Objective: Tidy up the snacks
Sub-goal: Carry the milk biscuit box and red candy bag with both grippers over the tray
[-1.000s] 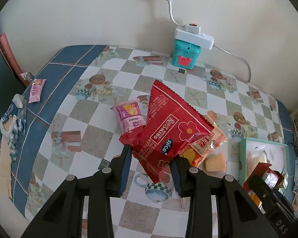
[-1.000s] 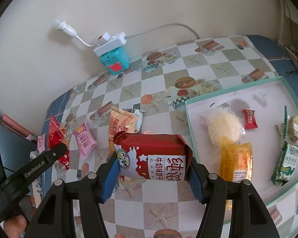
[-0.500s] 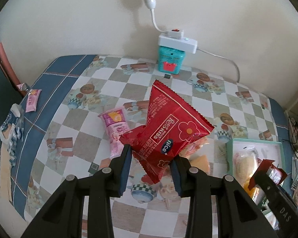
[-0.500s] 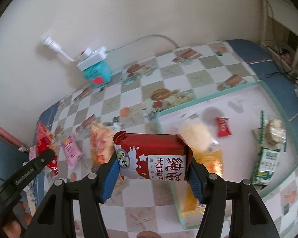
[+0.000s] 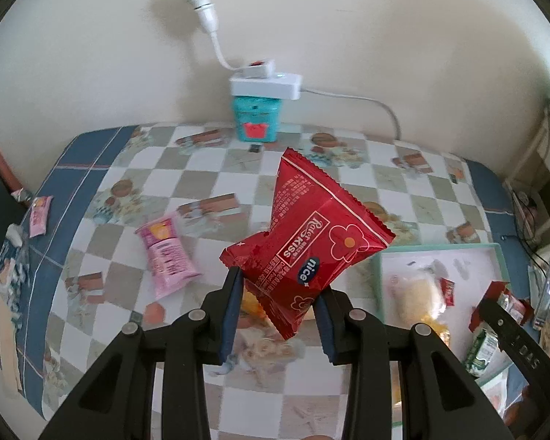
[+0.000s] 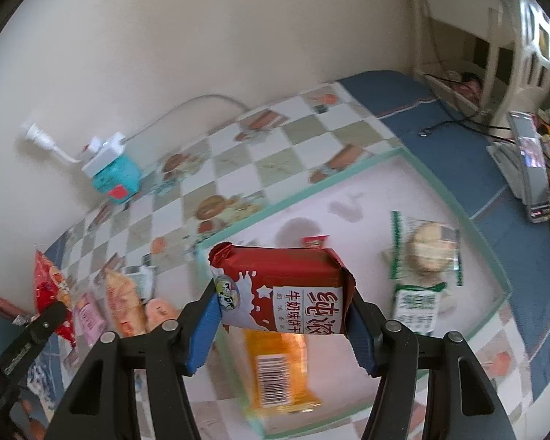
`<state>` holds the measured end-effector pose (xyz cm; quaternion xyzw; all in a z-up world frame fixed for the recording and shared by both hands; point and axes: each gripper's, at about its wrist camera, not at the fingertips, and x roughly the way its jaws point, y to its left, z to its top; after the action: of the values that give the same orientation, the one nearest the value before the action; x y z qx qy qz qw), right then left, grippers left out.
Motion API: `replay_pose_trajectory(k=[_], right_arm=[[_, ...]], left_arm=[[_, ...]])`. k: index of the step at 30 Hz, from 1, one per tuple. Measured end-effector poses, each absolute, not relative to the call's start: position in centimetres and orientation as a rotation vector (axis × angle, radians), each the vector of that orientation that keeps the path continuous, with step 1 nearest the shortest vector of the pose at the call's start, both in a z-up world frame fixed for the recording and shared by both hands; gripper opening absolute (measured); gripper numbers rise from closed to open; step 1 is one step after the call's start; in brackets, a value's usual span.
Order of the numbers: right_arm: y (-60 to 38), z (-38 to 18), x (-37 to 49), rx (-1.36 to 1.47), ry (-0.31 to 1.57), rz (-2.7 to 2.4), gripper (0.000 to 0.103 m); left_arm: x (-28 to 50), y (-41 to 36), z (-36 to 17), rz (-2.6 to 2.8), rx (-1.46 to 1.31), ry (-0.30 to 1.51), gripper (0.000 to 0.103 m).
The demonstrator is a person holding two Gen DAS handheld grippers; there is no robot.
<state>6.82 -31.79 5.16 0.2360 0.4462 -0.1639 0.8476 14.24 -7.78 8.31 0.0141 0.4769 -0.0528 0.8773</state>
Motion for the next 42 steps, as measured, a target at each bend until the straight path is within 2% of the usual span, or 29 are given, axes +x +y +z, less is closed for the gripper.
replay_pose_trajectory(k=[21,42], right_arm=[[-39.3,3.8,4.3,0.539,0.949,-0.548,0.065],[-42.6,1.6,3.6,0.593,0.981,-0.634,0.065]], left_arm=[[12.6,-18.2,8.4,-0.297,0.141,0.978,0.039],[12.3,-26.5,5.1,-0.434,0.258,1.008,0.039]])
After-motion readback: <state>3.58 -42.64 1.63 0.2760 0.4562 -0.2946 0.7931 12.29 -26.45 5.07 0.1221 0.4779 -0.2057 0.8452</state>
